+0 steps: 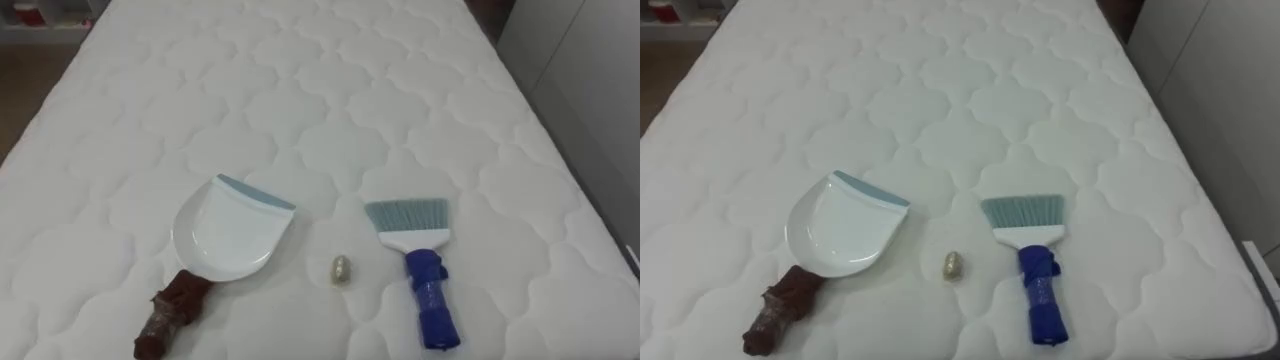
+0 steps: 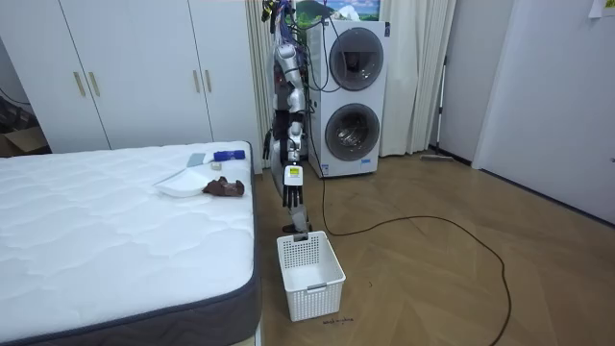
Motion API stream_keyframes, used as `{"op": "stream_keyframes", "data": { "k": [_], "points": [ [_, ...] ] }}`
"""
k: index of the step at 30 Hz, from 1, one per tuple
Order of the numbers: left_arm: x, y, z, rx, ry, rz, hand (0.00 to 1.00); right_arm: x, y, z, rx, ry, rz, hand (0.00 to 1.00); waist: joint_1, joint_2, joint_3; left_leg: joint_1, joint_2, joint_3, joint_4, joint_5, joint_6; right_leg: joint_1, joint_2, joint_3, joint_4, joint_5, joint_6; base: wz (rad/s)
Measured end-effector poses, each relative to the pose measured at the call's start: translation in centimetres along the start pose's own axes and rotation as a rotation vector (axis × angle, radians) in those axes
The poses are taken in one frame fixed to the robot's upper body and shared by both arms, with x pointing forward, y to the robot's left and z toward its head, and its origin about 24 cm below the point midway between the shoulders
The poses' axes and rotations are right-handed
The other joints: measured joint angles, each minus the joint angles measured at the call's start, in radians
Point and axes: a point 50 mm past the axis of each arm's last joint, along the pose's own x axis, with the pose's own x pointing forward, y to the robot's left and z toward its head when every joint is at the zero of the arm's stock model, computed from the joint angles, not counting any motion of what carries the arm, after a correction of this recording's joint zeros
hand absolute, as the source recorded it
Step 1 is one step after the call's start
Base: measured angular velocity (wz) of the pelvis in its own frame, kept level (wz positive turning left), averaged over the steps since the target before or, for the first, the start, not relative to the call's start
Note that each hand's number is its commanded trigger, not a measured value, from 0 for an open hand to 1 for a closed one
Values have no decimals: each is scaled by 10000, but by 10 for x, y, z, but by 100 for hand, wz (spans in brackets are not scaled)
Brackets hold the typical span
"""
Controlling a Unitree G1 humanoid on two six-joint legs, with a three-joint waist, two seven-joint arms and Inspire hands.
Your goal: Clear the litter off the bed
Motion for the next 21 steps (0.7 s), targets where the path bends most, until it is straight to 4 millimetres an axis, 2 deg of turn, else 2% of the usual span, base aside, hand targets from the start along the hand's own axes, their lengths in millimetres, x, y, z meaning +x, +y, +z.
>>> {"op": "stream_keyframes", "data": {
  "k": [11, 14, 16, 21],
  "points": [
    [0, -1, 4, 258, -173, -21, 0, 0, 1, 0, 156, 7, 92, 0, 7, -83, -5, -74, -11, -108, 8, 0, -1, 44, -16, -168, -125, 1, 1, 3],
    [0, 0, 10, 227, -401, 12, 0, 0, 2, 1, 327, -31, 122, 0, 1, -67, -12, -151, -25, -222, 88, 0, -1, 98, -20, -233, -141, 1, 0, 9],
    [0, 0, 15, 383, -695, 93, 0, 0, 2, 0, 284, -104, 120, 0, 5, -85, 13, -167, -28, -247, 154, -1, -2, 130, -21, -259, -159, 2, 0, 6],
    [-1, 6, 37, 807, -1878, 941, 0, 0, 1, 4, 256, -419, -44, 0, -2, -71, 39, -176, -39, -301, 176, -1, -2, 139, -22, -303, -180, 2, -2, 4]
  ]
}}
